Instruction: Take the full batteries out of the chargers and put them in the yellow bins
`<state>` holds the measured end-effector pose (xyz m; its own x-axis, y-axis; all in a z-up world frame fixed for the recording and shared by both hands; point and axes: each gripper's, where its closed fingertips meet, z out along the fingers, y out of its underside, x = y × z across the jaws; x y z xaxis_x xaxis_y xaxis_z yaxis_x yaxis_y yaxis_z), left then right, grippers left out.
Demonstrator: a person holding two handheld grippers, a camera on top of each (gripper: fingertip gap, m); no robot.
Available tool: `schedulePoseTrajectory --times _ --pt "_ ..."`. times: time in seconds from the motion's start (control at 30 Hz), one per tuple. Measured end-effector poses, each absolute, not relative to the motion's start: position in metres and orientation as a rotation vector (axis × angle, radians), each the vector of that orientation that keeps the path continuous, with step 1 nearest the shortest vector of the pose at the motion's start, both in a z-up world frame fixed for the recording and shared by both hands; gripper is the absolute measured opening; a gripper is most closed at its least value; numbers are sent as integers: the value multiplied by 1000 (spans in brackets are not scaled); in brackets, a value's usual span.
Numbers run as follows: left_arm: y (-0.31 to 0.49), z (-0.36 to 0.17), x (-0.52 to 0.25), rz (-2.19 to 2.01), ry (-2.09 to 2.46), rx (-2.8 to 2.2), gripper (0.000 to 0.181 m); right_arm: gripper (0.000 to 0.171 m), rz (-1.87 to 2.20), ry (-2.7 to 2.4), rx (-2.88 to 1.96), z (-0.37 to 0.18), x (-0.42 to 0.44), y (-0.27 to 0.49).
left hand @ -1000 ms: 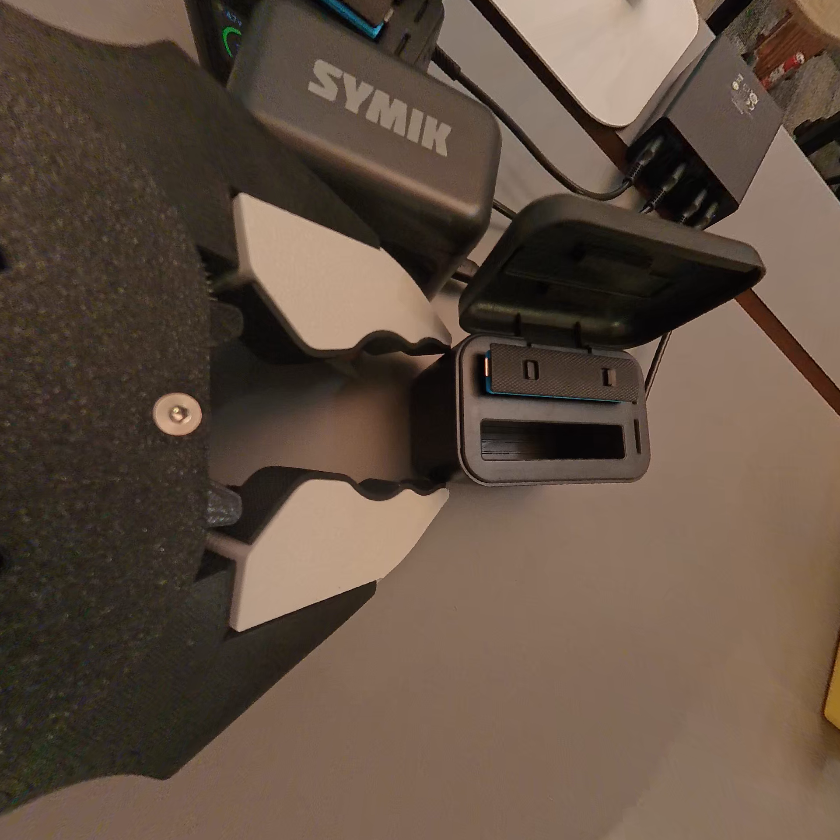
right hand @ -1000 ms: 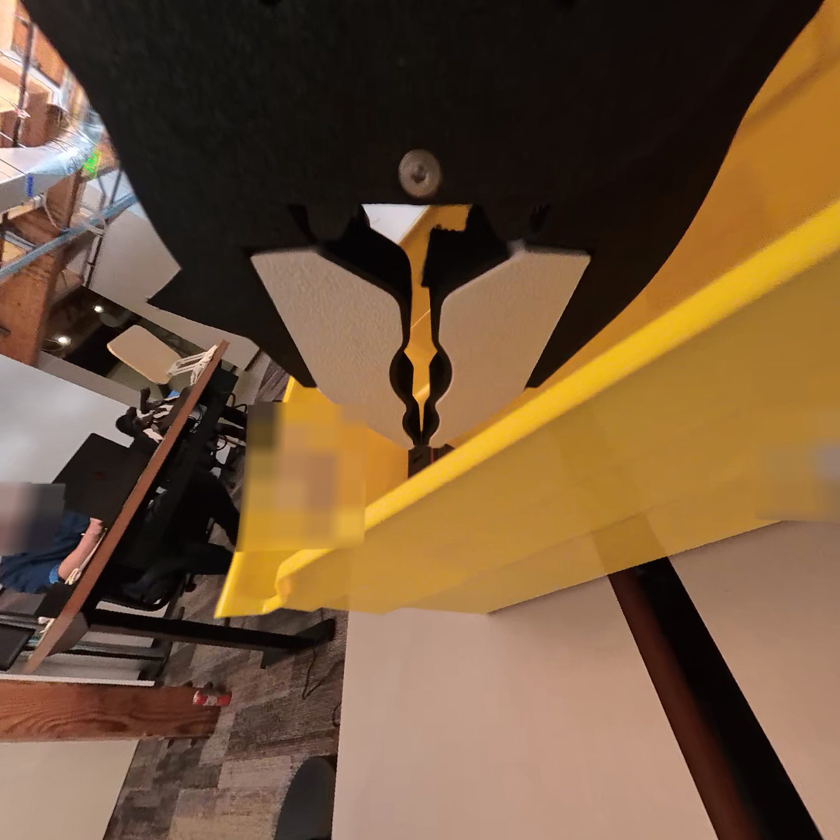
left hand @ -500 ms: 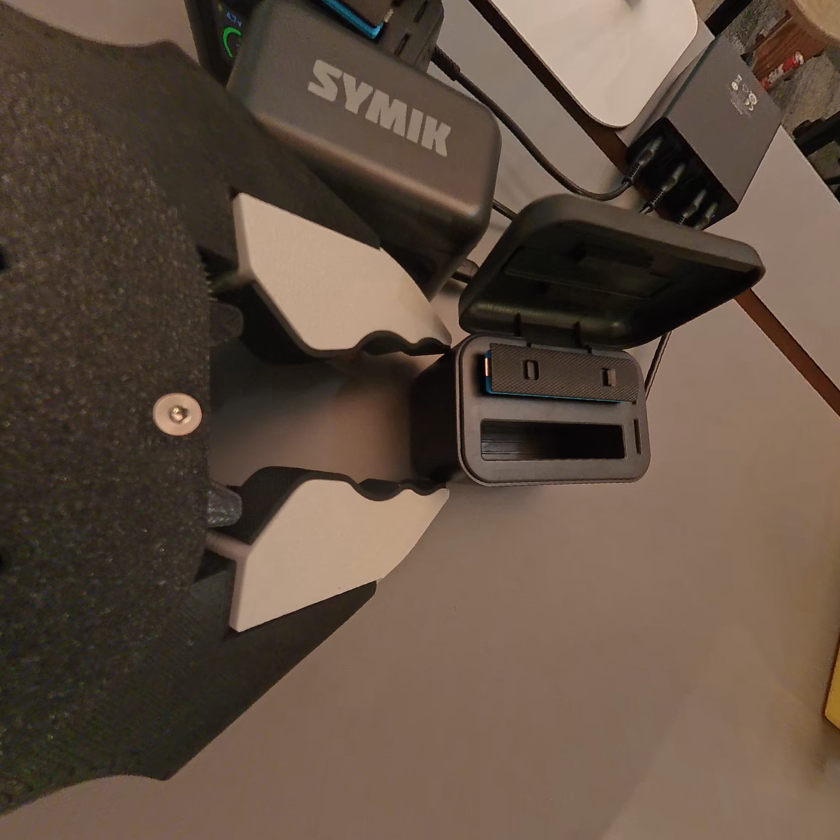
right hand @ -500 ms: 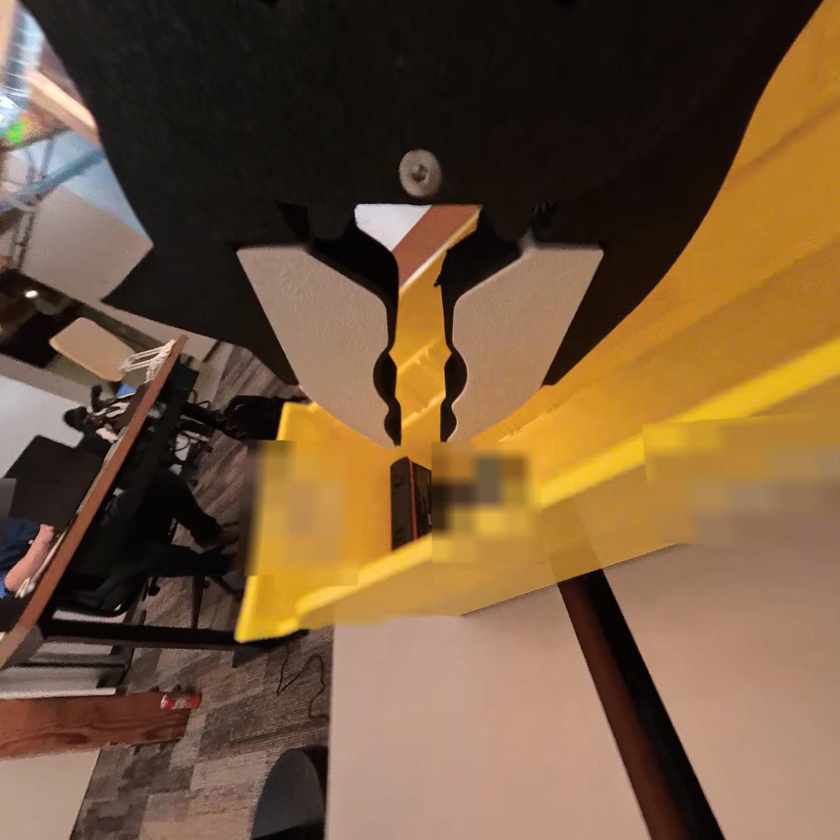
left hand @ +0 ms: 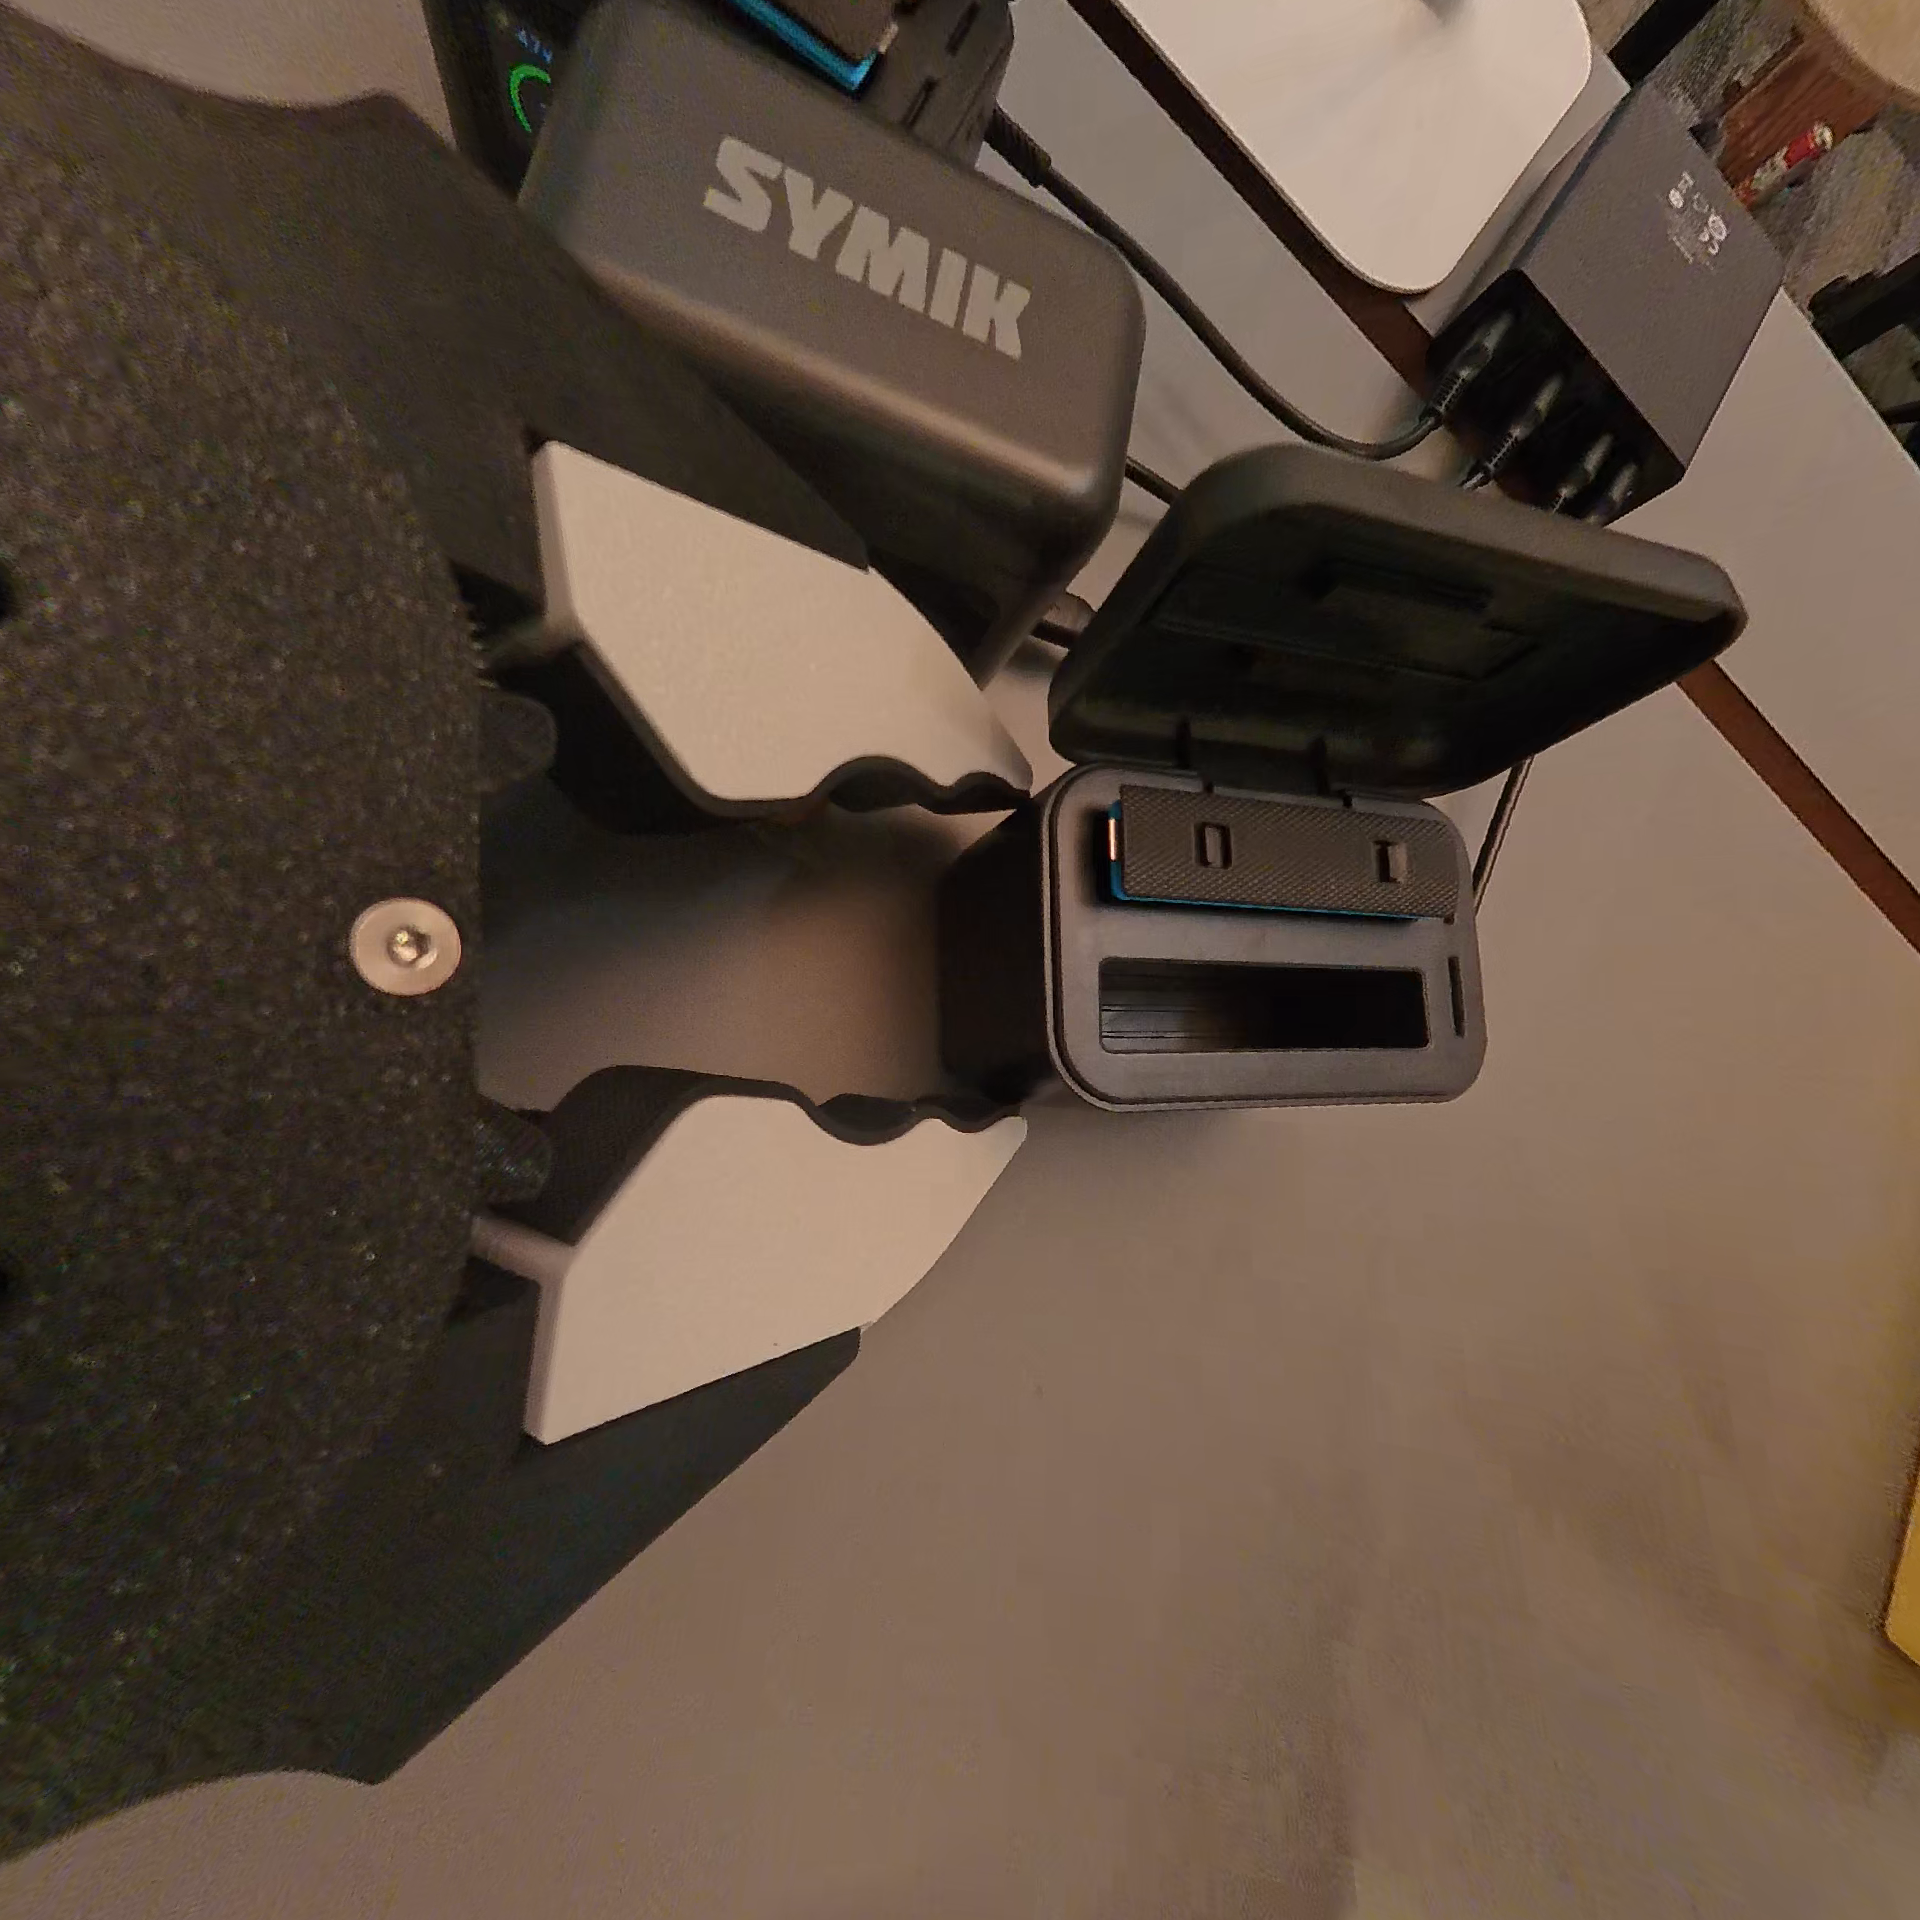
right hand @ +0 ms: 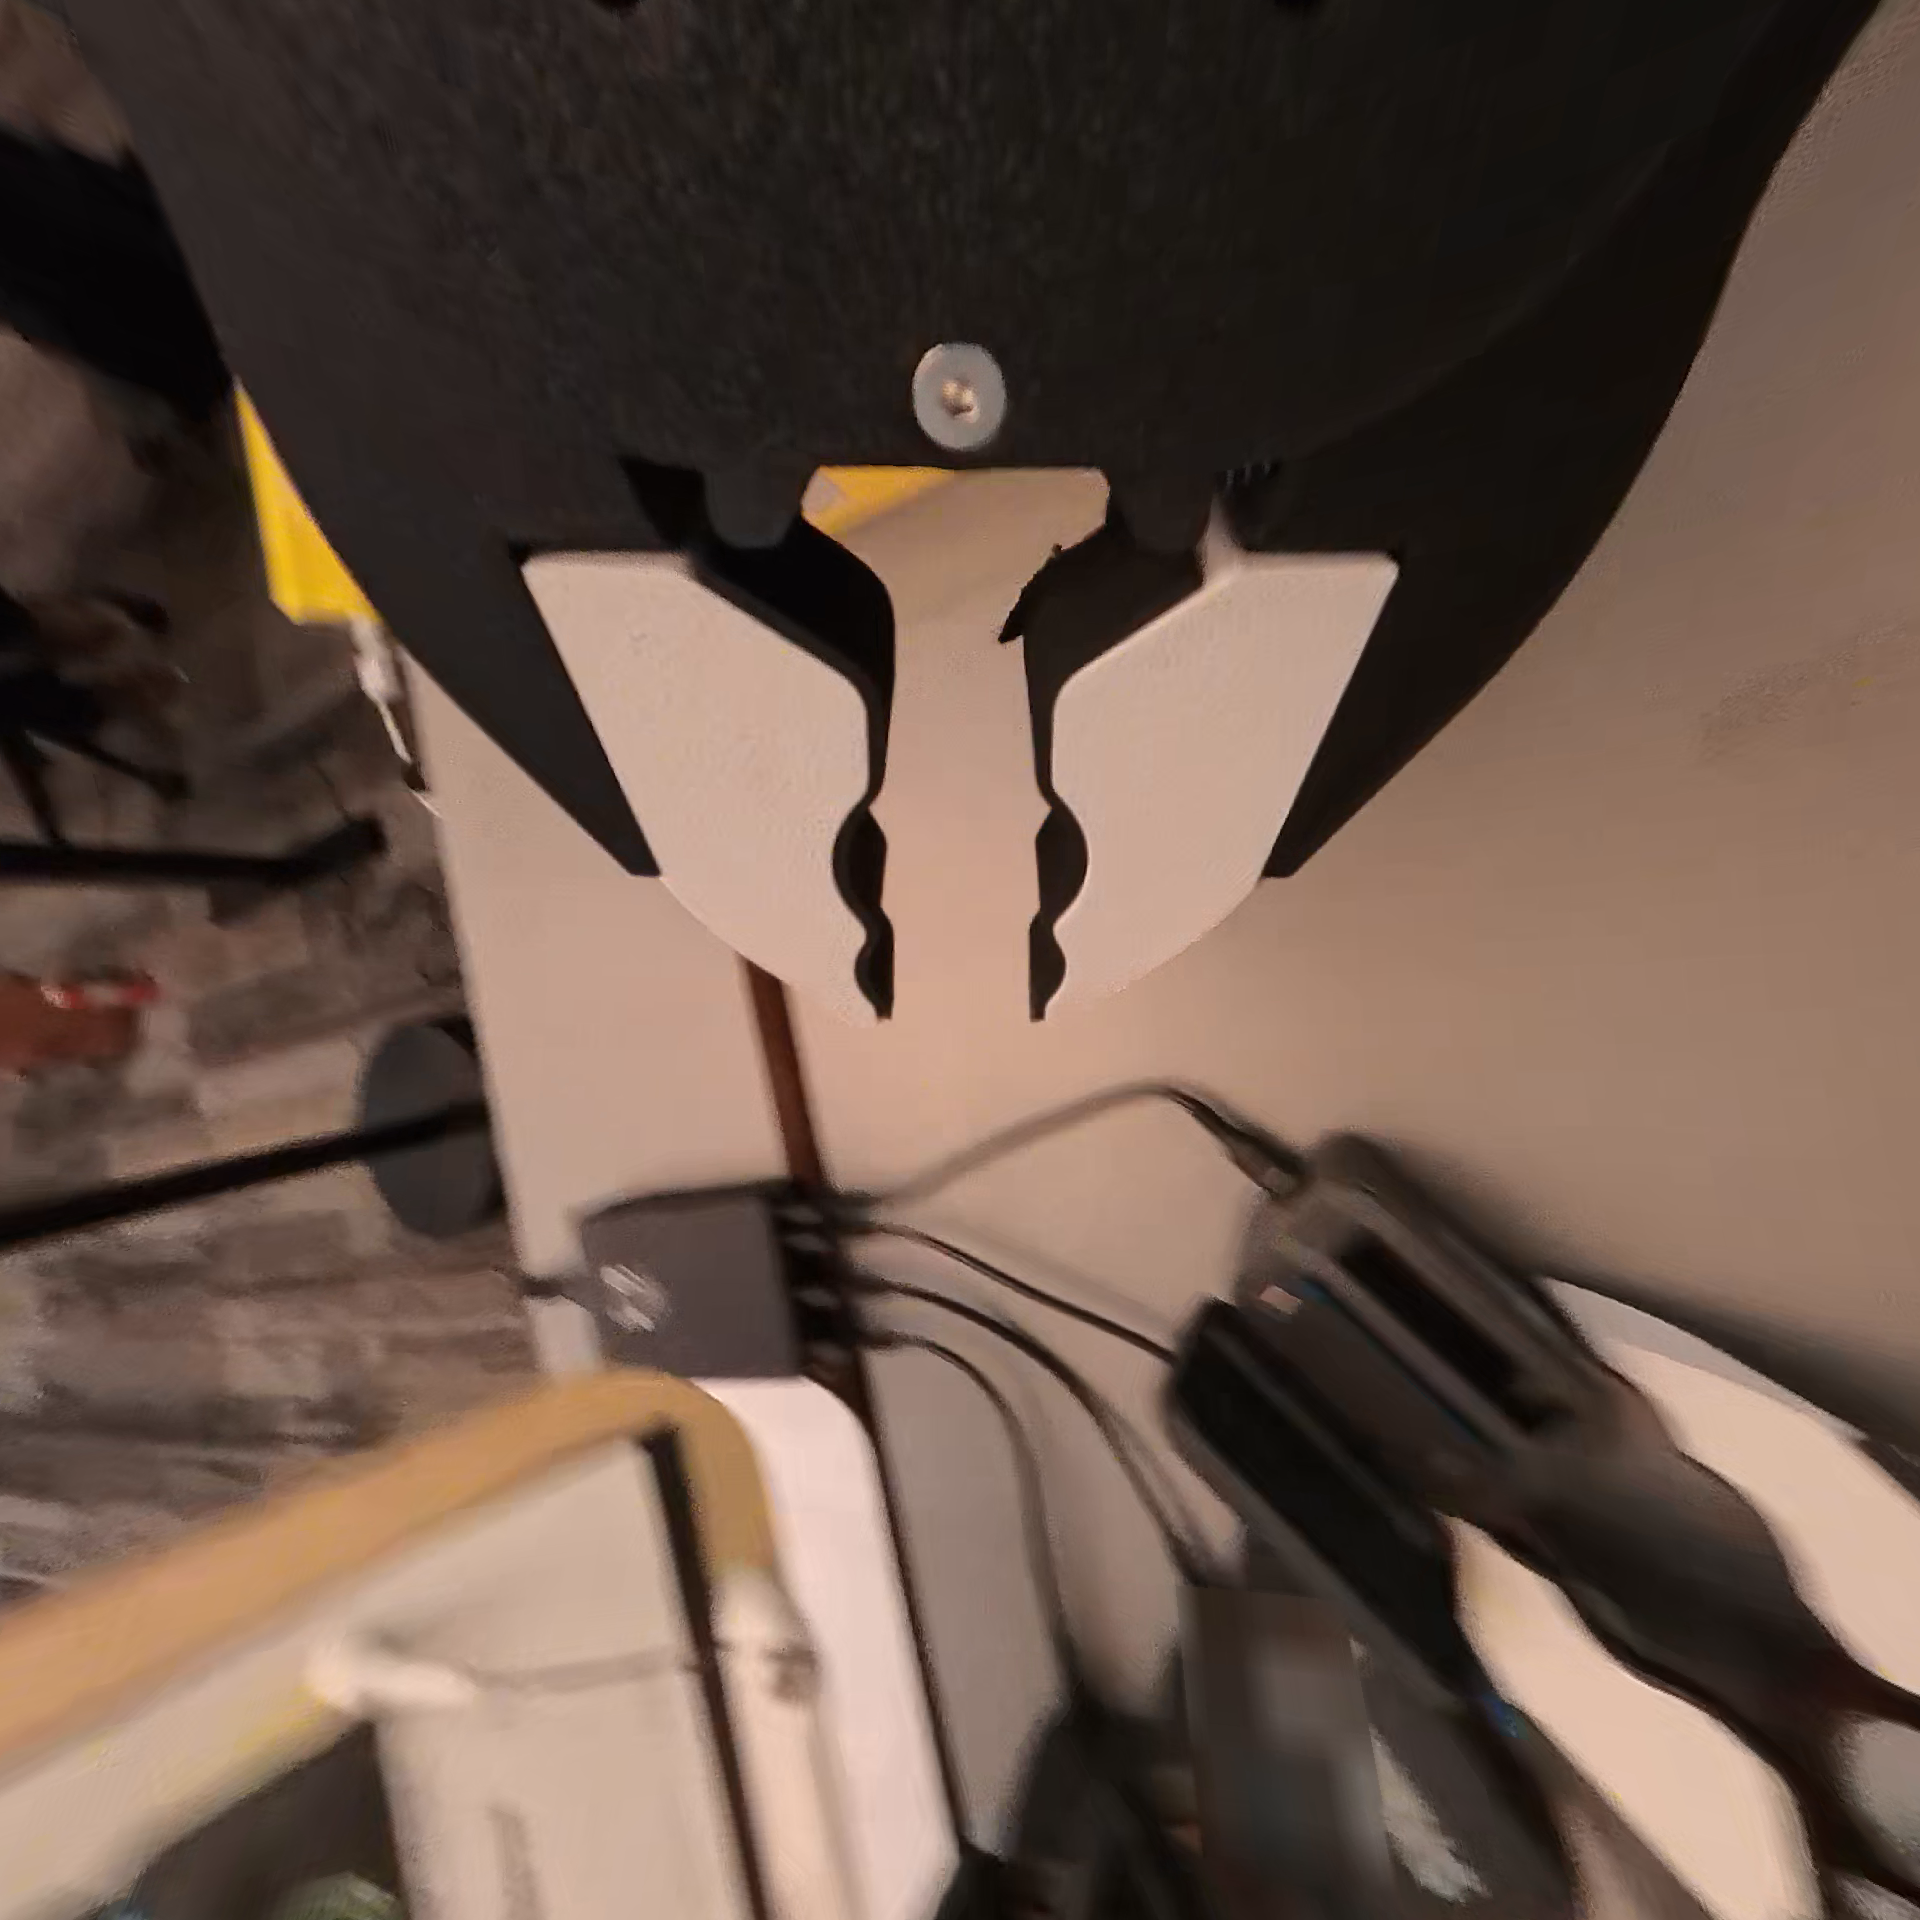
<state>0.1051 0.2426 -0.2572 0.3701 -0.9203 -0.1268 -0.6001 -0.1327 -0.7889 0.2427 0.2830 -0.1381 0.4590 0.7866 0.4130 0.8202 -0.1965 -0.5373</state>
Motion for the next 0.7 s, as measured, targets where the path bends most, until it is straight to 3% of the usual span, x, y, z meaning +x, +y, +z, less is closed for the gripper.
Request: schedulePoseTrajectory --times 0.2,0.37,0.7 --pt "242 -257 105 -500 1326 -1831 52 44 296 -1144 -2168 -179 144 260" --pt "242 -257 105 -486 1277 -1864 51 64 342 -813 -2303 -205 121 260" --pt "240 -254 106 -489 1192 -1897 48 66 239 -476 -2286 -215 122 262"
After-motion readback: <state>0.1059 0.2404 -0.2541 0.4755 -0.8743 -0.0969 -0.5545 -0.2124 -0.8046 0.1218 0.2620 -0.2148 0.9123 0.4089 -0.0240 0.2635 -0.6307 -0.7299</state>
